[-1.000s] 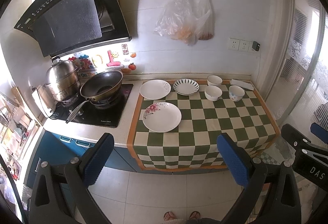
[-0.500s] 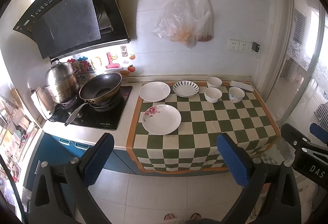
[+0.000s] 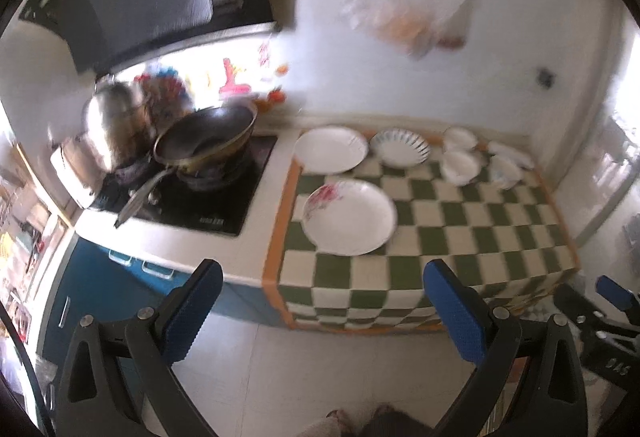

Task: Organize plates and bowls
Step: 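Reach both tools to the pink-flower plate and close them on its rim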

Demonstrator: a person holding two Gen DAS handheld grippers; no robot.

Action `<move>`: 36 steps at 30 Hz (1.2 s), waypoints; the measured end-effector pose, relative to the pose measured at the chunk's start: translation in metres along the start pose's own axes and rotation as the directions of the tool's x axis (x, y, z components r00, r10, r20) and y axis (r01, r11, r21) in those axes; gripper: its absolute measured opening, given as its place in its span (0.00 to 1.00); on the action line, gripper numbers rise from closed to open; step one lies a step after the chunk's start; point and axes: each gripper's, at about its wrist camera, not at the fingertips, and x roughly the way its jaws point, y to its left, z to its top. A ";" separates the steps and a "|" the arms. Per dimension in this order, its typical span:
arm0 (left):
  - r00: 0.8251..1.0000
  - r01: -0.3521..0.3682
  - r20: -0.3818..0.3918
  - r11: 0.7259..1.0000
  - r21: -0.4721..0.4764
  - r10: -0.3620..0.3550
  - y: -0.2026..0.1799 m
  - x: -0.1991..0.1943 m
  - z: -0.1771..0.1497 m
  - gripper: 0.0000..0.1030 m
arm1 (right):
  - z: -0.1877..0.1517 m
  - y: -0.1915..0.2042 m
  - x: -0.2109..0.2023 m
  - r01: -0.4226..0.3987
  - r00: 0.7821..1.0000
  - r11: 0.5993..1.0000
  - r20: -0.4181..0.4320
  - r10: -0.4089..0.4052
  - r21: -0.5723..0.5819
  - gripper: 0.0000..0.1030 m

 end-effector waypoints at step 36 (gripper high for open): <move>0.743 -0.029 -0.666 0.991 -0.129 -0.065 0.025 0.460 0.045 0.36 | 0.118 0.052 0.577 -0.306 0.655 0.948 -0.704 0.275 0.086 0.35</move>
